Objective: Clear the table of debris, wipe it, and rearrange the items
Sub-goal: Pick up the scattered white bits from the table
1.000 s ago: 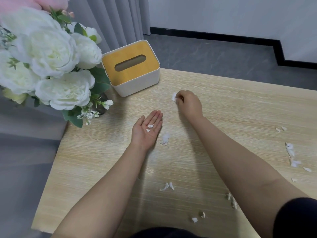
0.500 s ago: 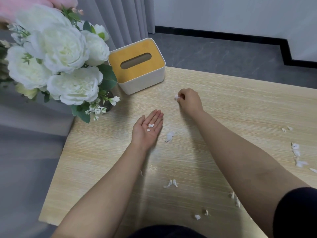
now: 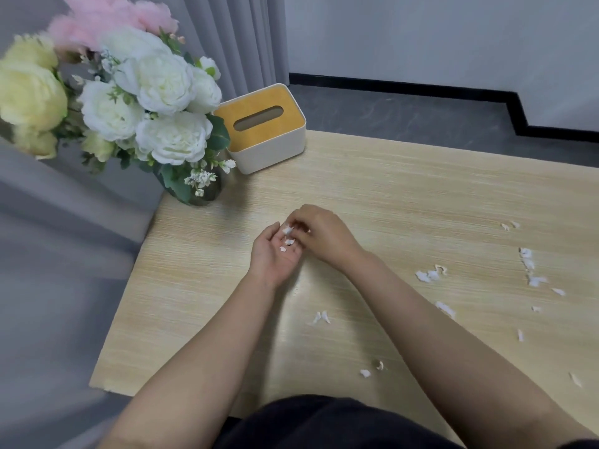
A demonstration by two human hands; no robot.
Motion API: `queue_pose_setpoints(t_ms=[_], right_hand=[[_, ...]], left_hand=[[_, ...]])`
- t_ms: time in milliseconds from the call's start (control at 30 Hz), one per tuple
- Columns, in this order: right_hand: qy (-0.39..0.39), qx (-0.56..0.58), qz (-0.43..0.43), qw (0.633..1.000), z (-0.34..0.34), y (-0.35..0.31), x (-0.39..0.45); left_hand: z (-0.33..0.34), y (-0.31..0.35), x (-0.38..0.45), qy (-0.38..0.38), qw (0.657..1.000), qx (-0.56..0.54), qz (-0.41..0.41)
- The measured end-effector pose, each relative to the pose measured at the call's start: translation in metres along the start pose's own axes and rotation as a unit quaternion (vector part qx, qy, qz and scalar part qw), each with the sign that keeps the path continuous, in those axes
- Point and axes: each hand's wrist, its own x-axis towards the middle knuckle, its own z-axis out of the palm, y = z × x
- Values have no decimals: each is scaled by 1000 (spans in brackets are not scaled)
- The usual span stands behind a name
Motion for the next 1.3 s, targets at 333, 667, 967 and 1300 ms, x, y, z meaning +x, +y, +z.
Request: queue_pose_setpoints(t_ms=[333,667,967,1300], right_hand=[[83,232,105,964,-18,-4,-35],[52,44,215,974,1,40,-34],[13,-30,247,968,39,45,-22],[58,-27,222,973,58,39,-25]], left_hand=[[-19,0,-27,-43,998,-34,19],[-38,18,-33,-20,999,-8,35],[-57,32,-28,11,999,28,14],[-63,44,-34,12,999,43,-1]])
